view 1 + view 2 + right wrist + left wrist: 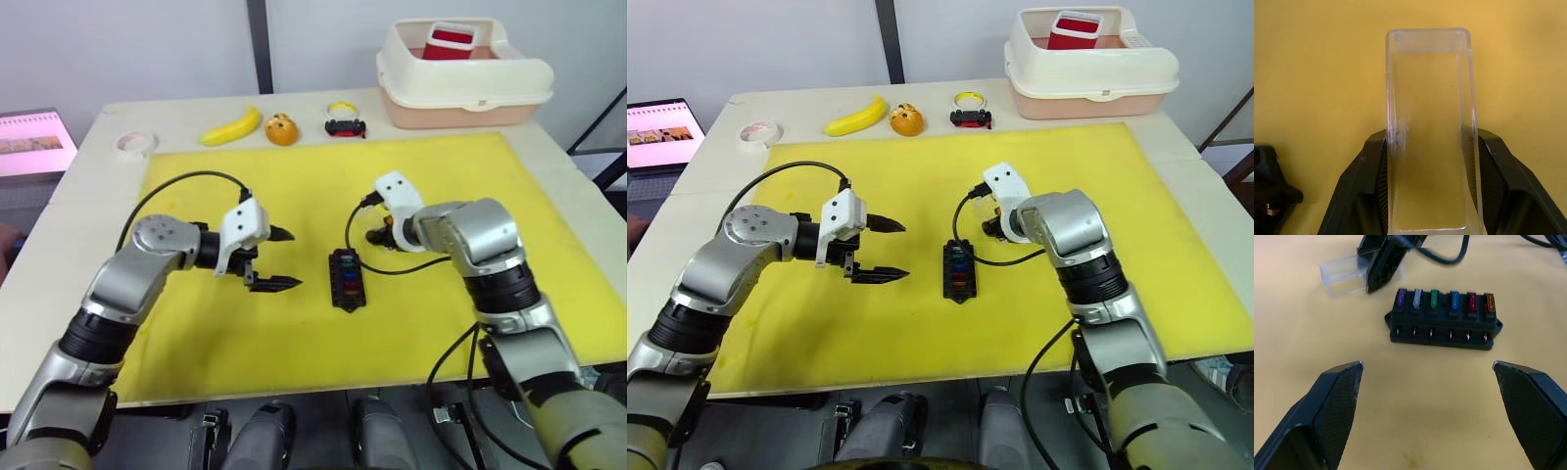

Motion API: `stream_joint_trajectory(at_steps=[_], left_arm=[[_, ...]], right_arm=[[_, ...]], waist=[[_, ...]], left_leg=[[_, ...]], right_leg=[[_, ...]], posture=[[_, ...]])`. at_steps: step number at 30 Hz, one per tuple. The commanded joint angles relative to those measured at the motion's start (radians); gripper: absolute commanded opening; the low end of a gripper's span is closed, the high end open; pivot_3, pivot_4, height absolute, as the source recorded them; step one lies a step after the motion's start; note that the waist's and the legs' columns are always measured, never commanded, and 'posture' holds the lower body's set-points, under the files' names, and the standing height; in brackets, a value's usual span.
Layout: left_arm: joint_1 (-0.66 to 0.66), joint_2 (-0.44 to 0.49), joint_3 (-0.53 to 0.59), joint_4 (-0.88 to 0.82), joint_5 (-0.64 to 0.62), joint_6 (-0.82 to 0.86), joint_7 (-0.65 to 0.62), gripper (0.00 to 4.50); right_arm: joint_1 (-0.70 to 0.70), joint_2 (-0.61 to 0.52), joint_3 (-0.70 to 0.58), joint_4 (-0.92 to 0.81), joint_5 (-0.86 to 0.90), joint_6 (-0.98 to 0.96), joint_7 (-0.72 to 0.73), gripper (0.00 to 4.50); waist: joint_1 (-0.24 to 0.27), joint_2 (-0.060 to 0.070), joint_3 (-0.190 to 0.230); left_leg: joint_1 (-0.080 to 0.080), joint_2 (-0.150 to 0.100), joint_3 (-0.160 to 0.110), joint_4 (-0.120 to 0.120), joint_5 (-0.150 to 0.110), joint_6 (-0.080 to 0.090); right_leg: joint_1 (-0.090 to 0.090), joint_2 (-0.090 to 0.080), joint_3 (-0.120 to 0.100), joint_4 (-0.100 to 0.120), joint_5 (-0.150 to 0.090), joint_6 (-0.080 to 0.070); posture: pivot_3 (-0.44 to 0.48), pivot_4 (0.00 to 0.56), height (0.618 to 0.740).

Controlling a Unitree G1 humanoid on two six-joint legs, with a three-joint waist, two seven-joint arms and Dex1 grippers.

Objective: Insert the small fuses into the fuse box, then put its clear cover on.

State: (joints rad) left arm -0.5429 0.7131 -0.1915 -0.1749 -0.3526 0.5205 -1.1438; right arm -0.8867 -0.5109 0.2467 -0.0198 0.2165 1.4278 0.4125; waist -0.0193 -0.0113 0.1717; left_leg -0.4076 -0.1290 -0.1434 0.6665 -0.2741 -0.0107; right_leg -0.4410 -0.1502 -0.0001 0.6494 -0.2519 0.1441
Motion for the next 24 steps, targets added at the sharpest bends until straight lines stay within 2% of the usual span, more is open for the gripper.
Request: stream_joint_trajectory(at_steps=[1, 7, 11, 16, 24], left_arm=[[0.061, 0.007, 0.058, -0.147, -0.077, 0.101, 0.048, 4.50], [0.186, -0.094, 0.094, -0.392, -0.173, 0.318, 0.280, 4.50], [0.237, -0.147, 0.096, -0.496, -0.198, 0.407, 0.410, 4.50], [0.288, -0.202, 0.028, -0.571, -0.135, 0.452, 0.586, 4.50], [0.324, -0.316, -0.090, -0.621, -0.089, 0.509, 0.765, 4.50]], right_arm=[[-0.041, -0.126, 0.007, -0.086, 0.040, -0.009, 0.099, 1.70], [-0.036, -0.267, 0.004, -0.148, 0.070, -0.049, 0.193, 1.70], [-0.035, -0.279, 0.002, -0.163, 0.078, -0.056, 0.208, 1.70], [-0.048, -0.259, -0.014, -0.168, 0.086, -0.057, 0.207, 1.70], [-0.084, -0.258, -0.027, -0.185, 0.095, -0.030, 0.205, 1.70]], waist=[[0.003, 0.000, 0.000], [0.003, 0.000, 0.000], [0.005, 0.000, 0.000], [0.010, 0.000, 0.000], [0.011, 0.000, 0.000]], left_leg=[[0.000, 0.000, 0.000, 0.000, 0.000, 0.000], [0.000, 0.000, 0.000, 0.000, 0.000, 0.000], [0.001, 0.001, 0.001, 0.000, 0.000, 0.000], [0.000, 0.000, 0.001, 0.000, 0.000, 0.000], [0.000, 0.000, 0.001, 0.000, 0.000, 0.000]], right_leg=[[0.000, 0.000, 0.000, 0.000, 0.000, 0.000], [0.001, 0.000, 0.000, 0.000, 0.000, 0.000], [0.001, 0.000, 0.001, 0.000, 0.000, 0.000], [0.001, 0.000, 0.001, -0.001, 0.000, 0.000], [0.001, 0.000, 0.001, -0.001, 0.000, 0.000]], posture=[[0.000, 0.150, 0.740], [0.000, 0.150, 0.740], [0.000, 0.150, 0.740], [0.000, 0.150, 0.740], [0.000, 0.150, 0.740]])
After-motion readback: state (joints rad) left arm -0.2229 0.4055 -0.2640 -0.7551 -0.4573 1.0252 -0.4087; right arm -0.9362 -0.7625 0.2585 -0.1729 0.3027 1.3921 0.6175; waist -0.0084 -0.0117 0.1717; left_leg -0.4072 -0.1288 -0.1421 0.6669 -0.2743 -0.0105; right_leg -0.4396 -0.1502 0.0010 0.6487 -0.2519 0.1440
